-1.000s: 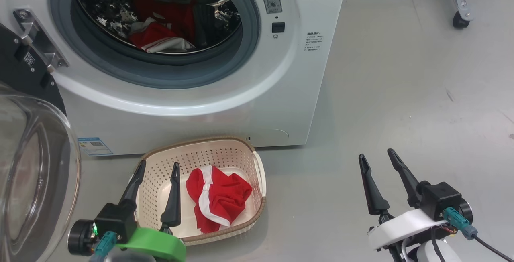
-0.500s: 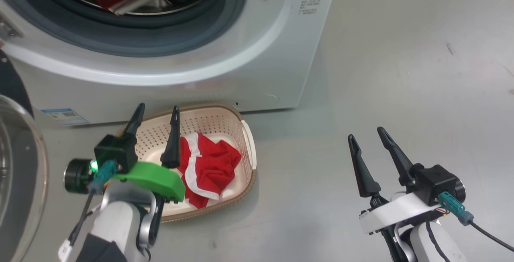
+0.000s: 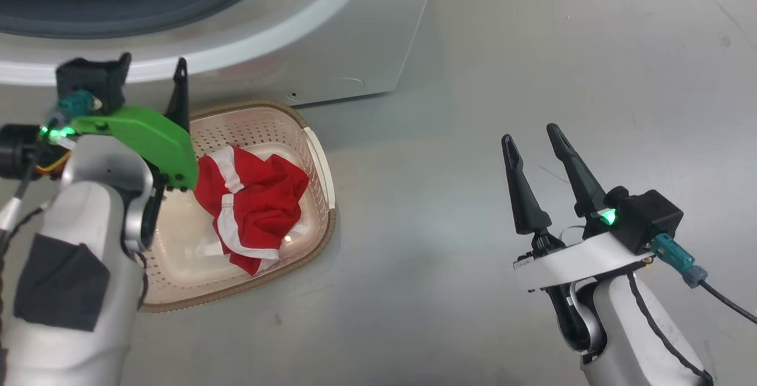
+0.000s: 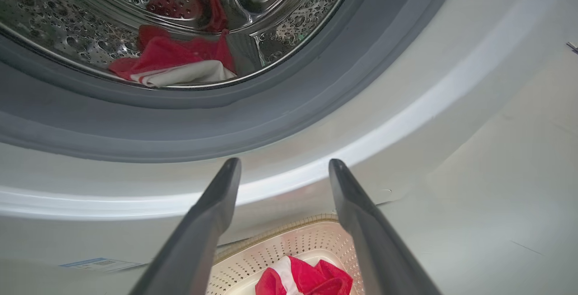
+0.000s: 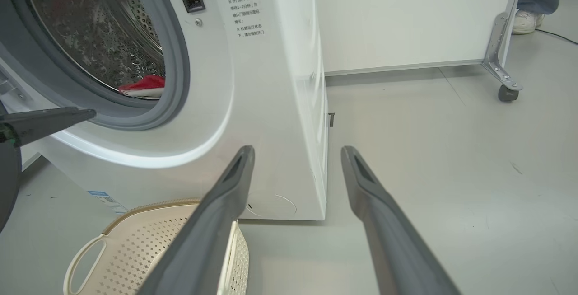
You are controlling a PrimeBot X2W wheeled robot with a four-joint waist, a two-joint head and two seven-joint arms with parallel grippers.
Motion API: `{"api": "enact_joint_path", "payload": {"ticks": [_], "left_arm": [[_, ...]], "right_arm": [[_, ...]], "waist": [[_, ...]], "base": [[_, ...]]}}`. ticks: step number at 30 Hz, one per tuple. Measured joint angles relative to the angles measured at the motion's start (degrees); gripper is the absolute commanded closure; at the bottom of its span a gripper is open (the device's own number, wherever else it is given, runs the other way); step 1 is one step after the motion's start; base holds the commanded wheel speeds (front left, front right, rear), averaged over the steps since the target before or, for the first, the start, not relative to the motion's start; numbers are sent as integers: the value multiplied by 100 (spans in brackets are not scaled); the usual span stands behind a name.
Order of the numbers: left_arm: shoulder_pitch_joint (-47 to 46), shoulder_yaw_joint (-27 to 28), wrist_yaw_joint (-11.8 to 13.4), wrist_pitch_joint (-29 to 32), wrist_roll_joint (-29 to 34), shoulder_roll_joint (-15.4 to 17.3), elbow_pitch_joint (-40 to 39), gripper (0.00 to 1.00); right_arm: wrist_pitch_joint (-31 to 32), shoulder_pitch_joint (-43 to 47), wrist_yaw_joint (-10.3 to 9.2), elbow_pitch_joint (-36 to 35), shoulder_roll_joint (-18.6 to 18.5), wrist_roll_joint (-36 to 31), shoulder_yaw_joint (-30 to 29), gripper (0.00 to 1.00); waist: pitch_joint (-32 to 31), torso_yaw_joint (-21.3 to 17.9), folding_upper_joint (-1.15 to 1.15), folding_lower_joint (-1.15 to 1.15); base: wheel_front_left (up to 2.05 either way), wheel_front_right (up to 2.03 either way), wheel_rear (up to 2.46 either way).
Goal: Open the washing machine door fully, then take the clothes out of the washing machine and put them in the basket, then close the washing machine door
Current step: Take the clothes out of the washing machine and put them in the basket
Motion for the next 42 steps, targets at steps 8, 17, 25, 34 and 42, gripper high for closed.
{"api": "enact_joint_path", "payload": {"ticks": [8, 17, 25, 34, 42], "left_arm": [[-1191, 271, -12, 579, 80, 465, 47, 0], [-2167, 447, -13, 829, 375, 1053, 326, 0], [-2899, 505, -16, 926, 734, 1623, 471, 0], [-3314, 736, -69, 1166, 739, 1885, 792, 0], [-3348, 788, -122, 1459, 695, 2082, 1159, 0]], "right_arm": [[0, -518, 0, -131, -4, 476, 256, 0], [0, -907, -51, -130, -5, 802, 488, 0], [0, -987, -101, -125, -3, 995, 644, 0], [0, -1115, -151, -130, 1, 1217, 767, 0], [0, -1155, -151, -130, 4, 1235, 842, 0]], "waist": [[634, -369, 0, 0], [1146, -847, 0, 1], [1478, -1244, 0, 1], [1735, -1533, 0, 1], [1816, -1661, 0, 0]], "base": [[0, 0, 0], [0, 0, 0], [0, 0, 0], [0, 0, 0], [0, 0, 0]]}}
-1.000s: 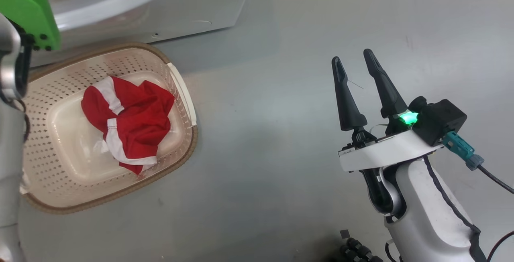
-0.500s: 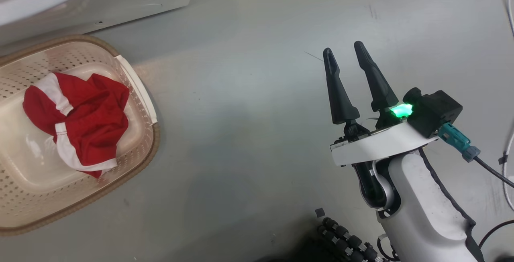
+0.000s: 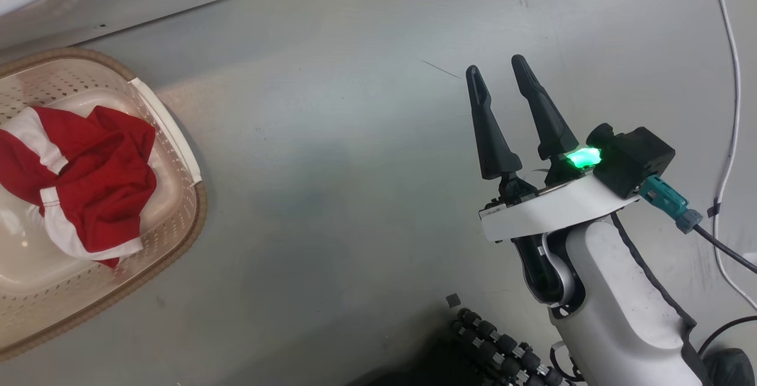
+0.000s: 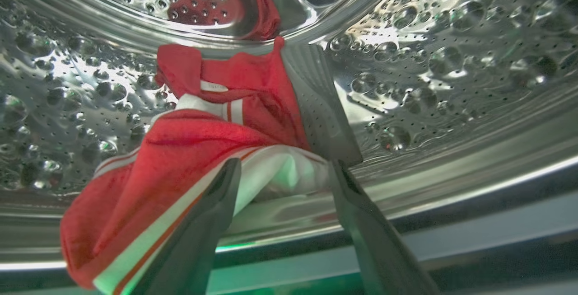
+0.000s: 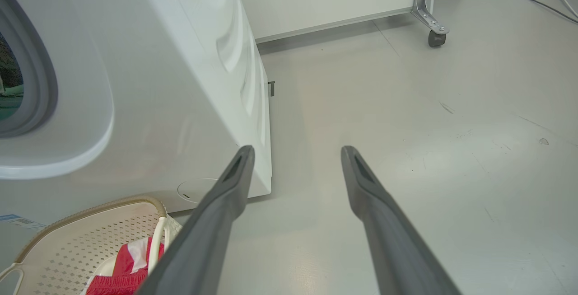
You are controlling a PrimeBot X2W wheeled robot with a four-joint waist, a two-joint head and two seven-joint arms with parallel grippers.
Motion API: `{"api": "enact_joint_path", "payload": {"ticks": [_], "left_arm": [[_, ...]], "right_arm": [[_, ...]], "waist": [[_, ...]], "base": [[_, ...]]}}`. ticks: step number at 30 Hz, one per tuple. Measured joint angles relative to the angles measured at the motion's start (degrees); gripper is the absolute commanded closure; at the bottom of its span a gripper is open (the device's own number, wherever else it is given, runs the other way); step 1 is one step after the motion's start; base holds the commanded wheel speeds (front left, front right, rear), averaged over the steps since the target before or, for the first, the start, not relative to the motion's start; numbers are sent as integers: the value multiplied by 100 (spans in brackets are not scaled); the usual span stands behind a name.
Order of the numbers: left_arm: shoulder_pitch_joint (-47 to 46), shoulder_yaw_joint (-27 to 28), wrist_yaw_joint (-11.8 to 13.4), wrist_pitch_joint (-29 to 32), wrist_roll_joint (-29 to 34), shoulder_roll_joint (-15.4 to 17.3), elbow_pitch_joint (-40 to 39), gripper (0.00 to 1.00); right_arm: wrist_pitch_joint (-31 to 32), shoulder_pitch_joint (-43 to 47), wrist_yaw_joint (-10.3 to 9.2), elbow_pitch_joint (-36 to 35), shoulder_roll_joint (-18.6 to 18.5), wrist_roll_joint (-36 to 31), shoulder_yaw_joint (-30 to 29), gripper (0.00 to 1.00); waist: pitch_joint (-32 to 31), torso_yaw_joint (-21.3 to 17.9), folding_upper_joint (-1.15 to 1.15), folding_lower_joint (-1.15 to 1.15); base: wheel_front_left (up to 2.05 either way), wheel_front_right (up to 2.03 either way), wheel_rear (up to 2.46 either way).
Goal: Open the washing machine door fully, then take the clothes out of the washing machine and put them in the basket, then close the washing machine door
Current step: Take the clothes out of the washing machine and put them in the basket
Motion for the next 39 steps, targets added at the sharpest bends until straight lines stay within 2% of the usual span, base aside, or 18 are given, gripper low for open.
{"api": "enact_joint_path", "payload": {"ticks": [7, 14, 15, 16, 17, 18, 25, 39], "left_arm": [[-171, -41, -49, 388, 136, 360, 180, 0], [-247, -38, -43, 680, 140, 382, 292, 0], [-270, -38, -42, 716, 140, 382, 300, 9], [-286, -40, -42, 727, 140, 382, 304, 50], [-294, -43, -41, 736, 140, 382, 309, 80], [-307, -45, -34, 738, 142, 382, 304, 100], [-397, -143, -34, 709, 220, 371, 201, 100], [-497, -164, -43, -41, 219, 203, -210, 100]], "right_arm": [[0, -26, 0, -2, 1, 43, 52, 0], [0, -31, -1, -2, 1, 53, 54, 0], [0, -35, -1, -3, 1, 53, 55, 0], [0, -43, -1, -3, 1, 53, 57, 0], [0, -57, -1, -4, 1, 53, 57, 0], [0, -74, -1, -7, 1, 53, 57, 0], [0, -146, -1, -12, 1, 52, 54, 0], [0, -215, -1, -10, 1, -43, 20, 0]], "waist": [[60, -41, 0, 0], [89, -58, 0, 0], [93, -57, 0, 0], [98, -57, 0, 0], [102, -56, 0, -1], [107, -54, 0, 0], [128, -40, 0, 0], [89, 71, 0, -1]], "base": [[0, 0, 0], [0, 0, 0], [0, 0, 0], [0, 0, 0], [0, 0, 0], [0, 0, 0], [0, 0, 0], [0, 0, 0]]}}
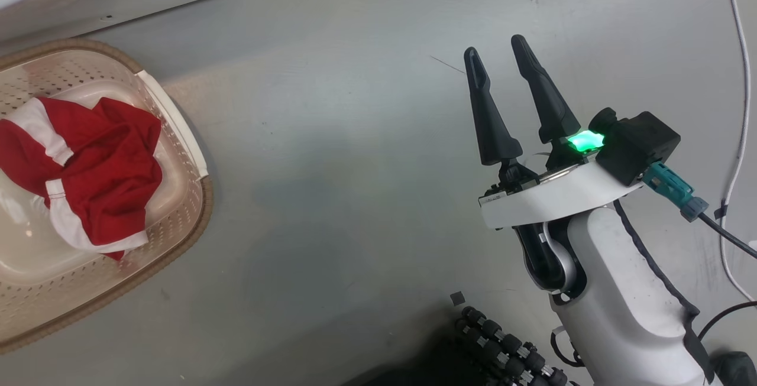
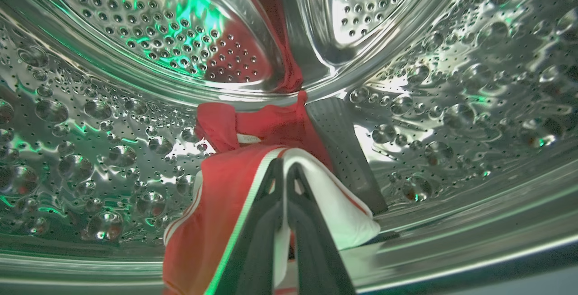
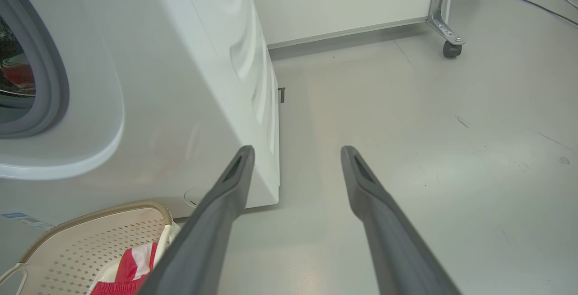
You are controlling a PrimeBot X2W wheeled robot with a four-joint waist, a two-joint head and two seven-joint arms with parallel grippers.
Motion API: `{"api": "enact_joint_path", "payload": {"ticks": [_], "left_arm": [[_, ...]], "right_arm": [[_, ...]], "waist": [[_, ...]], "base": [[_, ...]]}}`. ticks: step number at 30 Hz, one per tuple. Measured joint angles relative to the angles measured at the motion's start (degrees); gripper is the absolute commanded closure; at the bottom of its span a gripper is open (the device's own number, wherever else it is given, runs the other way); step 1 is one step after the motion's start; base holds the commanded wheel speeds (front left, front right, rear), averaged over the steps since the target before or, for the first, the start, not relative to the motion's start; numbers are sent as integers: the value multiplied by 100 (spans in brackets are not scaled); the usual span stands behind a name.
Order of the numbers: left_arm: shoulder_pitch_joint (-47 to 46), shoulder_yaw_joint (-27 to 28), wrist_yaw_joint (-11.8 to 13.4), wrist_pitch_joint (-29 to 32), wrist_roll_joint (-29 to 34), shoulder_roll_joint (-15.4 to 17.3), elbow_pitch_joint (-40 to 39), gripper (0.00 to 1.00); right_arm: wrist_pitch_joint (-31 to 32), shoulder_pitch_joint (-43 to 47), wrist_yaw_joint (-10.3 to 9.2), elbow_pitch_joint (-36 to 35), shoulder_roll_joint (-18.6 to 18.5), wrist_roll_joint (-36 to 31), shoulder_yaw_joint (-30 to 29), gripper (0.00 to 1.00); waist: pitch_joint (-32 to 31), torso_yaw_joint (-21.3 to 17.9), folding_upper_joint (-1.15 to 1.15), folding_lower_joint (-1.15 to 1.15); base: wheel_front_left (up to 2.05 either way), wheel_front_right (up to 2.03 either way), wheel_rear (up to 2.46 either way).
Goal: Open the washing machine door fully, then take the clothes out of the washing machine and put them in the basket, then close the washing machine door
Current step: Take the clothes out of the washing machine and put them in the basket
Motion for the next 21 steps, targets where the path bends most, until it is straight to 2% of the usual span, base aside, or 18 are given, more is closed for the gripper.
{"api": "enact_joint_path", "payload": {"ticks": [8, 21], "left_arm": [[143, 136, 53, -673, -182, -305, -232, 100], [1055, 320, 194, -1798, -446, -795, -854, 100]], "right_arm": [[0, -44, 0, 12, -2, -135, -48, 0], [0, -58, 3, 112, -5, -396, -86, 0]], "waist": [[-68, 166, 0, 0], [-255, 423, 0, 0]], "base": [[0, 0, 0], [0, 0, 0]]}}
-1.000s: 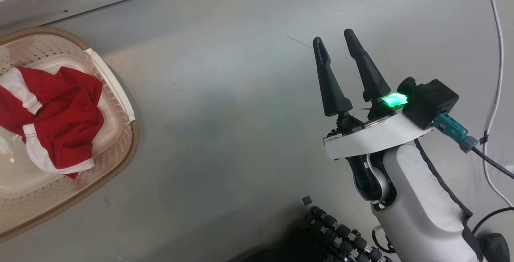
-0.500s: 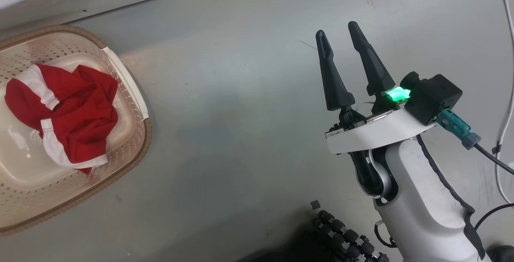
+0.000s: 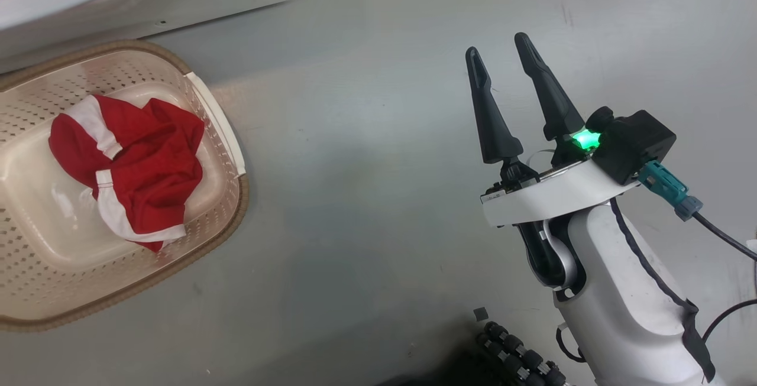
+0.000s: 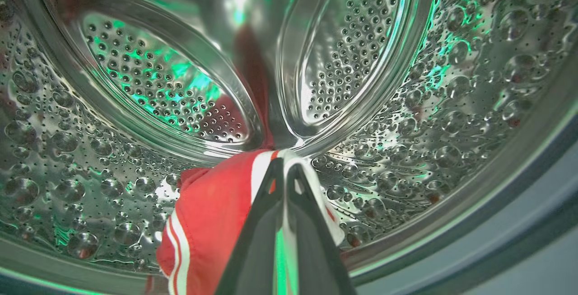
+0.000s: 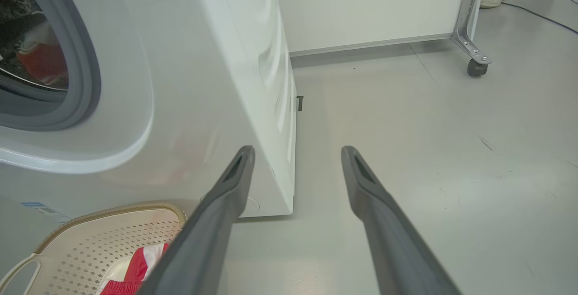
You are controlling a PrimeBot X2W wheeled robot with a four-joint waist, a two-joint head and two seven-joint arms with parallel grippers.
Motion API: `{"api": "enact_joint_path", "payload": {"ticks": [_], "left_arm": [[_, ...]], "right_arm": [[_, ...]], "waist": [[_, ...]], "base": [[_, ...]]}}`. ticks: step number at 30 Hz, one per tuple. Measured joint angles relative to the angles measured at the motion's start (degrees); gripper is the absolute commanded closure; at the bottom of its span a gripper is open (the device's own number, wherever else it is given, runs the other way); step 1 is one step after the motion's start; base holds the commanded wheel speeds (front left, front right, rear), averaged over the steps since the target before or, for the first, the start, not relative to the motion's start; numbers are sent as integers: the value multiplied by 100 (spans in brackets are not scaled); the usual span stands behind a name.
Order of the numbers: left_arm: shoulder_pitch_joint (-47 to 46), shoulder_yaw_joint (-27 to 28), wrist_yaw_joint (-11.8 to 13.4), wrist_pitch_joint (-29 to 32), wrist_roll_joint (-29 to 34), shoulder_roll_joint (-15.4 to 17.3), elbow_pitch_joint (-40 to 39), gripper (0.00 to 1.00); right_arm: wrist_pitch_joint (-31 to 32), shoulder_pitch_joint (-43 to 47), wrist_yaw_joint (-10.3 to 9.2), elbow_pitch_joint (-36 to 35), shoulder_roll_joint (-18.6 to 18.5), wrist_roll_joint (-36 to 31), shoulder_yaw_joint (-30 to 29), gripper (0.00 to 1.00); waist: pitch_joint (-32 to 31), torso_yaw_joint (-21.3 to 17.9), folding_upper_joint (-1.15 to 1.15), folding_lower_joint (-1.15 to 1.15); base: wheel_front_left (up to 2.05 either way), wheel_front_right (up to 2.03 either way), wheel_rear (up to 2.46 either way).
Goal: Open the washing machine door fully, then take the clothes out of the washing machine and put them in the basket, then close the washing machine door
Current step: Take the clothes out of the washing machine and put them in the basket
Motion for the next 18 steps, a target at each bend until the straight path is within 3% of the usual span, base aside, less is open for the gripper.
{"api": "enact_joint_path", "payload": {"ticks": [18], "left_arm": [[2065, 24, 169, -1408, -83, -880, -662, 100]], "right_arm": [[0, 202, 8, 307, -15, -480, -268, 0]], "waist": [[-737, 488, 0, 0]], "base": [[0, 0, 0]]}}
